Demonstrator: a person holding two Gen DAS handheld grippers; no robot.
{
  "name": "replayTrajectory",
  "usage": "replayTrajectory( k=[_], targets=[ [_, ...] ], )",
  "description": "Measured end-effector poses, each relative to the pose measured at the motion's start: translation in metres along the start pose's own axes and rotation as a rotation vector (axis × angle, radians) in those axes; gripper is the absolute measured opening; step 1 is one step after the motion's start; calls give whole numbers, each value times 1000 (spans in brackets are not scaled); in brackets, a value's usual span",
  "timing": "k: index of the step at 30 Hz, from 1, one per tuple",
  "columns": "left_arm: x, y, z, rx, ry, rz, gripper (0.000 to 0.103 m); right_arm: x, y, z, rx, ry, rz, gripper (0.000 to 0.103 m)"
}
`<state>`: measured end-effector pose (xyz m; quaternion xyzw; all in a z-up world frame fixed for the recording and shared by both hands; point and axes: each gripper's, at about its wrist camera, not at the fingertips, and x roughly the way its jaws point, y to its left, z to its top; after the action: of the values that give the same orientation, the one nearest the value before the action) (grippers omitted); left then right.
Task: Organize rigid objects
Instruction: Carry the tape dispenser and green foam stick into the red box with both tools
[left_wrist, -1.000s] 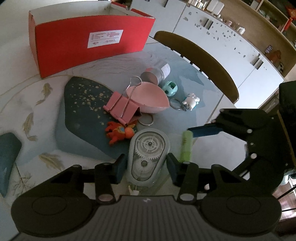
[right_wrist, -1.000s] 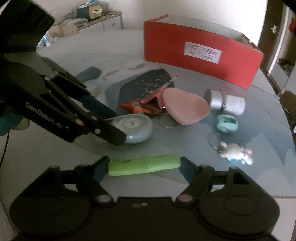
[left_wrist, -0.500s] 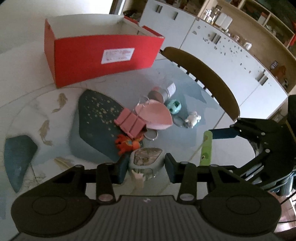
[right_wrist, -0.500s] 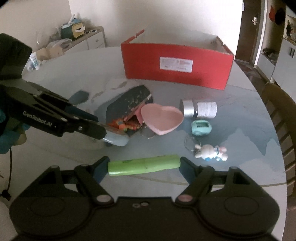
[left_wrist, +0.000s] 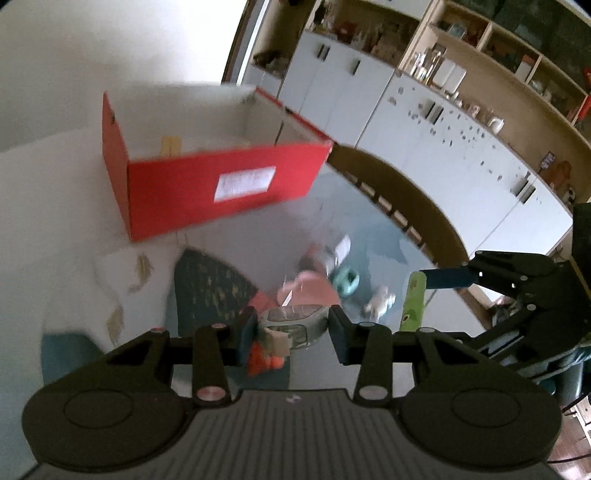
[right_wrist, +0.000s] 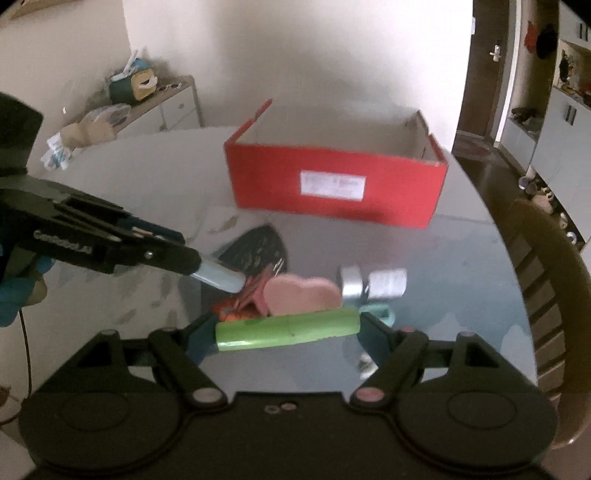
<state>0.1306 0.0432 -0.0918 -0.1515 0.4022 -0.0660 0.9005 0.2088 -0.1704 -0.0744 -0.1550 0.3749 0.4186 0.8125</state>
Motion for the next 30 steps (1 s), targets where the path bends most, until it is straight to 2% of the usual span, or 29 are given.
replayTrajectory(
  k=[5, 13, 23, 30],
  targets=[
    [-13, -3, 28, 29, -64, 11, 41, -5, -12, 31, 6, -38, -35, 81],
    [-20, 1, 76, 60, -139, 41, 41, 1, -21, 83, -57, -93, -90, 81],
    [-10, 19, 123, 78, -167, 98, 41, 22, -32, 129, -101, -118, -118, 81],
    [8, 35, 151, 53, -164, 135, 41, 49, -47, 153, -60, -107, -111, 81]
  ],
)
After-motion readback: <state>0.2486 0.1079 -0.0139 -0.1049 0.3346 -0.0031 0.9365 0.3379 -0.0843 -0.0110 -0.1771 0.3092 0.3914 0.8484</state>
